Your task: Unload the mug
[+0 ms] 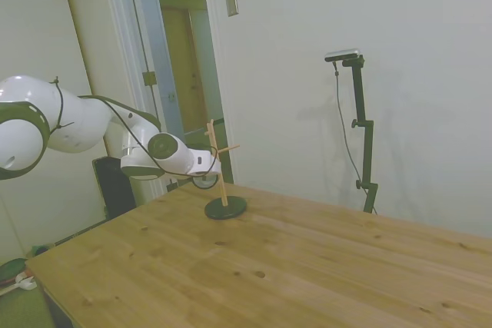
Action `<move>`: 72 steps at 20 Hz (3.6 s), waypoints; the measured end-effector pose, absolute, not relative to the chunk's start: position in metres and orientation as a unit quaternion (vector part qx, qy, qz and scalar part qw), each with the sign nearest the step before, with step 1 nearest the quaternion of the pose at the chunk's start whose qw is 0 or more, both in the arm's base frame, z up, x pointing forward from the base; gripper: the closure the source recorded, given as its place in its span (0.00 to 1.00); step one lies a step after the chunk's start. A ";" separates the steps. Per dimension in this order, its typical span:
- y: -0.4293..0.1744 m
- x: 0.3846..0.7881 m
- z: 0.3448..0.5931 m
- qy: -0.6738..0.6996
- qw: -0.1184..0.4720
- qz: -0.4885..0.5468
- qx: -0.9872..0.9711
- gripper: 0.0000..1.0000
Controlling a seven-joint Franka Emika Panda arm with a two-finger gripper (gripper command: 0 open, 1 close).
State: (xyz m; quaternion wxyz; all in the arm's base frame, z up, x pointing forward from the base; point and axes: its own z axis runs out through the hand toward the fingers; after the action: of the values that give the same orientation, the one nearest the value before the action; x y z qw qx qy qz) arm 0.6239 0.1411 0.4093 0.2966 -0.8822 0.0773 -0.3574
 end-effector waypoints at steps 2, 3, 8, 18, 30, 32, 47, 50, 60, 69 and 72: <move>0.141 0.624 0.411 0.076 0.297 -0.358 -0.882 1.00; 0.142 0.624 0.412 0.075 0.299 -0.358 -0.882 1.00; 0.143 0.623 0.413 0.072 0.303 -0.356 -0.881 1.00; 0.141 0.624 0.414 0.072 0.305 -0.354 -0.881 1.00; 0.137 0.612 0.432 0.062 0.316 -0.354 -0.878 1.00; 0.139 0.608 0.431 0.060 0.315 -0.351 -0.880 1.00; 0.166 0.566 0.431 0.029 0.319 -0.334 -0.887 1.00; 0.165 0.555 0.434 0.024 0.321 -0.331 -0.887 1.00; 0.127 0.496 0.429 0.037 0.298 -0.310 -0.902 1.00; 0.071 0.451 0.430 0.110 0.230 -0.273 -0.928 1.00; 0.060 0.449 0.424 0.137 0.205 -0.254 -0.935 1.00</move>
State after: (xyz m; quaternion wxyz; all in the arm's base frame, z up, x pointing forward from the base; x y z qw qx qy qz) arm 0.4491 0.0603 0.4243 0.2054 -0.9351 0.1365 -0.2544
